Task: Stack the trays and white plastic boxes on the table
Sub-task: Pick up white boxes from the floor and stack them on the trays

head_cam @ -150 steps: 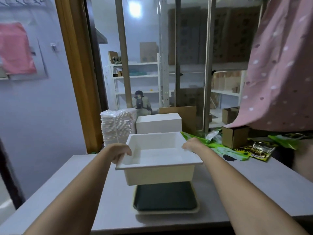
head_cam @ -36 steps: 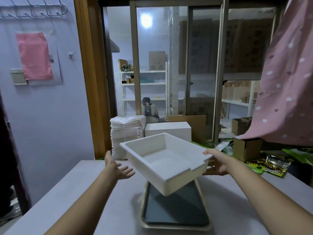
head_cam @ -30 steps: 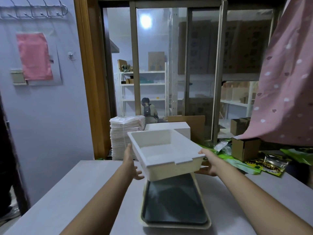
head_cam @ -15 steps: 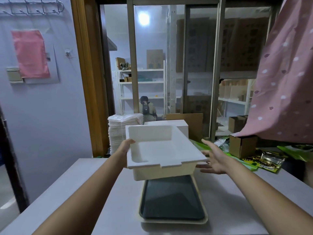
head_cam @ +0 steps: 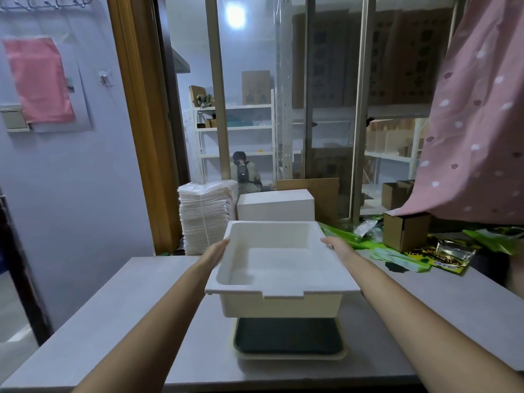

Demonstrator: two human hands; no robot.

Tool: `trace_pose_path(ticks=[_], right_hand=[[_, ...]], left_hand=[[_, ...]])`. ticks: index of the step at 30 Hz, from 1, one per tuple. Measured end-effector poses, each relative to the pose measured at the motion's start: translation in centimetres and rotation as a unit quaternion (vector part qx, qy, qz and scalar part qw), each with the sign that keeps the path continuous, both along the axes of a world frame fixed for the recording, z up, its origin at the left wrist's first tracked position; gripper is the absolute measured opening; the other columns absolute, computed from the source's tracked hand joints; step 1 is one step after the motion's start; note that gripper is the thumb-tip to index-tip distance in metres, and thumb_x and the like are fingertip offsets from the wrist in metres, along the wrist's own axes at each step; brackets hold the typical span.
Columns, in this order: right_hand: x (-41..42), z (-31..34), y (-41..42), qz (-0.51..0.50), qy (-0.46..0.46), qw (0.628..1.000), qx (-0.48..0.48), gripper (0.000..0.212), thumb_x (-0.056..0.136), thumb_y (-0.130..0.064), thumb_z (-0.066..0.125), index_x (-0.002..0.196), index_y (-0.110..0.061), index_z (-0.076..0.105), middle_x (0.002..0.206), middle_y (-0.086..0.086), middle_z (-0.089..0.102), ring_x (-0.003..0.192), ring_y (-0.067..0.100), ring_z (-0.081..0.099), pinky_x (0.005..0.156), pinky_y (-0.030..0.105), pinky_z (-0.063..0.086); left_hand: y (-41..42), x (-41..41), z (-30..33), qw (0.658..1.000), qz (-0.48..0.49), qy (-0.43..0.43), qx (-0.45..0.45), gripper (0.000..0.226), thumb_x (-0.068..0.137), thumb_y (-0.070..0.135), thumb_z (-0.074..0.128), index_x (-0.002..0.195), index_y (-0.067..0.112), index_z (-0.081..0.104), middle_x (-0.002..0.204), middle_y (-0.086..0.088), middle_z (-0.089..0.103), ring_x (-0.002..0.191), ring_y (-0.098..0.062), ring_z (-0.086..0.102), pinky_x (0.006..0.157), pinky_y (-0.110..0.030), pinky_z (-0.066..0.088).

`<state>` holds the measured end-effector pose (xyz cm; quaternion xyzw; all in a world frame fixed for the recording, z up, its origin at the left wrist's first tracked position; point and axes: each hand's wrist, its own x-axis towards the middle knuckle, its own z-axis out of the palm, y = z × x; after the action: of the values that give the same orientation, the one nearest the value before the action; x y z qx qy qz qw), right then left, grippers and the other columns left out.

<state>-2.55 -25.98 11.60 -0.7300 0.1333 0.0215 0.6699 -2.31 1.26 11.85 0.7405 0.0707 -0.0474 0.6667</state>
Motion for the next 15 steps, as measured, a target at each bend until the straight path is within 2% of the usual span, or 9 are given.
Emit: trace_pose_path(ticks=[2, 4, 6, 9, 12, 15], right_hand=[[0.1, -0.9, -0.1, -0.005, 0.011, 0.999, -0.034, 0.048, 0.097, -0.021, 0.048, 0.139, 0.001, 0.043, 0.150, 0.012, 0.038, 0.139, 0.027, 0.034, 0.110, 0.035, 0.025], [0.1, -1.6, -0.4, -0.004, 0.027, 0.998, -0.059, 0.046, 0.098, -0.019, 0.047, 0.138, 0.003, 0.043, 0.149, 0.014, 0.037, 0.140, 0.027, 0.031, 0.111, 0.034, 0.024], [0.2, -2.1, -0.7, -0.006, 0.043, 0.995, -0.085, 0.045, 0.099, -0.018, 0.045, 0.139, 0.004, 0.041, 0.149, 0.015, 0.037, 0.140, 0.028, 0.031, 0.112, 0.033, 0.024], [-0.2, -2.8, -1.0, -0.009, 0.068, 0.993, -0.101, 0.046, 0.099, -0.018, 0.045, 0.139, 0.002, 0.041, 0.146, 0.017, 0.039, 0.137, 0.031, 0.036, 0.109, 0.035, 0.030], [-0.2, -4.1, -1.5, -0.015, 0.073, 0.993, -0.094, 0.044, 0.097, -0.020, 0.046, 0.136, 0.000, 0.045, 0.141, 0.016, 0.043, 0.133, 0.032, 0.041, 0.105, 0.037, 0.033], [-0.5, -4.7, -1.4, -0.016, 0.082, 0.994, -0.076, 0.043, 0.096, -0.020, 0.046, 0.135, -0.001, 0.047, 0.124, 0.014, 0.049, 0.113, 0.029, 0.047, 0.097, 0.036, 0.035]], left_hand=[[0.2, 0.2, -1.5, 1.000, 0.010, 0.030, 0.000, 0.038, 0.102, 0.018, 0.037, 0.132, -0.005, 0.047, 0.086, -0.014, 0.058, 0.071, -0.020, 0.054, 0.064, -0.024, 0.050], [0.3, 0.3, -3.1, 0.998, 0.027, 0.058, 0.008, 0.042, 0.099, 0.026, 0.044, 0.129, -0.004, 0.051, 0.103, -0.015, 0.059, 0.086, -0.027, 0.058, 0.083, -0.031, 0.044], [0.3, 0.4, -4.2, 0.996, 0.037, 0.079, 0.019, 0.040, 0.097, 0.030, 0.047, 0.122, 0.000, 0.056, 0.103, -0.013, 0.059, 0.095, -0.029, 0.056, 0.086, -0.033, 0.041], [-0.3, 0.3, -5.0, 0.994, 0.033, 0.102, 0.024, 0.024, 0.099, 0.027, 0.046, 0.106, 0.005, 0.053, 0.090, -0.011, 0.058, 0.087, -0.027, 0.054, 0.083, -0.031, 0.037], [-0.8, 0.1, -5.4, 0.994, 0.031, 0.102, 0.011, 0.025, 0.098, 0.027, 0.047, 0.107, 0.005, 0.054, 0.091, -0.012, 0.060, 0.085, -0.028, 0.056, 0.084, -0.032, 0.040], [-0.8, 0.6, -5.9, 0.994, 0.033, 0.105, 0.018, 0.034, 0.098, 0.029, 0.047, 0.118, 0.004, 0.055, 0.104, -0.014, 0.058, 0.095, -0.028, 0.055, 0.089, -0.035, 0.041]])
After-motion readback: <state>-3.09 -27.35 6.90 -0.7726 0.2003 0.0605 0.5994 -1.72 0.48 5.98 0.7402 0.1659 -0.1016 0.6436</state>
